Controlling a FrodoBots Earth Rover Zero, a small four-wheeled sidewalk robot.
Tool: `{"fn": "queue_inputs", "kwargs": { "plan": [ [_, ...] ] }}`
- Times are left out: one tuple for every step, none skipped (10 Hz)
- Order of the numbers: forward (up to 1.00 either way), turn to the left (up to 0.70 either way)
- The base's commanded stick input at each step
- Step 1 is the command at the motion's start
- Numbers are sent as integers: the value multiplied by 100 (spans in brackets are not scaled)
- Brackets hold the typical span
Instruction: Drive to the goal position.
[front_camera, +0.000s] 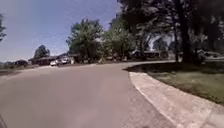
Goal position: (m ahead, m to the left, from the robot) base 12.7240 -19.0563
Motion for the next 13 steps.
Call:
{"fn": "queue_inputs", "kwargs": {
  "plan": [
    [70,0],
    [70,0],
    [70,0],
    [70,0],
    [70,0],
    [70,0],
    [70,0],
    [70,0],
    [70,0],
    [70,0],
    [70,0],
    [70,0],
    [70,0]
  ]
}}
